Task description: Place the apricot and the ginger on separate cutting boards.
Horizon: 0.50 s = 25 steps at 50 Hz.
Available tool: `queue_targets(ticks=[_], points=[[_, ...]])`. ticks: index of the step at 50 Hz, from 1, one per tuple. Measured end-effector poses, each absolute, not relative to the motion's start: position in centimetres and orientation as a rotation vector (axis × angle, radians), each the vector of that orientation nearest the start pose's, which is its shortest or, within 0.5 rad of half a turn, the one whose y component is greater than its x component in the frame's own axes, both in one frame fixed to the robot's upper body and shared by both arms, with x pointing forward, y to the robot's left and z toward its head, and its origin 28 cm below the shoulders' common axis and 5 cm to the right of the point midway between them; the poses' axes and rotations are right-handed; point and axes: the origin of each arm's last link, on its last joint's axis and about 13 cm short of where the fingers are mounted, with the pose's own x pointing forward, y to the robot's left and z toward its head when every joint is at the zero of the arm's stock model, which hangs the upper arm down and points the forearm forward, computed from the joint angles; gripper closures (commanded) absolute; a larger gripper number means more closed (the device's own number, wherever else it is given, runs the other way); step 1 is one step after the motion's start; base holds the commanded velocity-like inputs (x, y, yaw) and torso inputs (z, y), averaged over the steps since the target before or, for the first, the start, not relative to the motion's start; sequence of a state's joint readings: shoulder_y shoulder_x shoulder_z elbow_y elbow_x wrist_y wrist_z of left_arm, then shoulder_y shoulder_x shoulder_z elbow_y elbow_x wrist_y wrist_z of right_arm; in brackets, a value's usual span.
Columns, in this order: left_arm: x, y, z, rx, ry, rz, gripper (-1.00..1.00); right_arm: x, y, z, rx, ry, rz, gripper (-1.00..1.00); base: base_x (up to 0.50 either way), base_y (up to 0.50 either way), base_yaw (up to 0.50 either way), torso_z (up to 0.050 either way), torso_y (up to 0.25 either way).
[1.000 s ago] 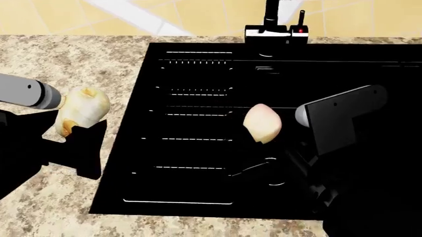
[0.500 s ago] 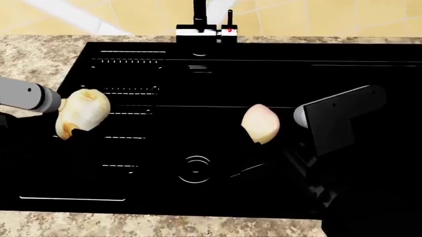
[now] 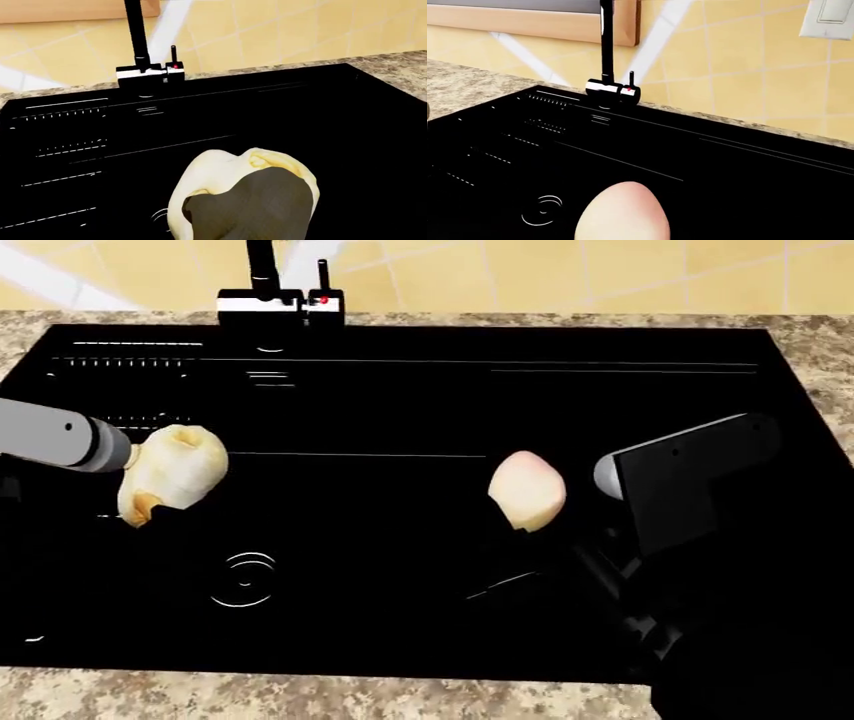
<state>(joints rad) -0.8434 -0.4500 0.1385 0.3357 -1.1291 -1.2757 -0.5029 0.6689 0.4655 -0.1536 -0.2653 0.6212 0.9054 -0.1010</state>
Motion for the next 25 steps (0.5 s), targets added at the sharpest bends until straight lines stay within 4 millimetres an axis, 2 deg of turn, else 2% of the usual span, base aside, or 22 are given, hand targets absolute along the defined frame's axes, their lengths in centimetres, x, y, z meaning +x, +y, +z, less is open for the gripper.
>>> queue_targets(ticks=[25], points=[[27.14,22.88,22.41,0.021,0.267,-0.278,1.00,29.34,-15.00,18.48,-0.057,0.094,0.419,1.00,0.00,-0.50,0.00,0.000,0.000]])
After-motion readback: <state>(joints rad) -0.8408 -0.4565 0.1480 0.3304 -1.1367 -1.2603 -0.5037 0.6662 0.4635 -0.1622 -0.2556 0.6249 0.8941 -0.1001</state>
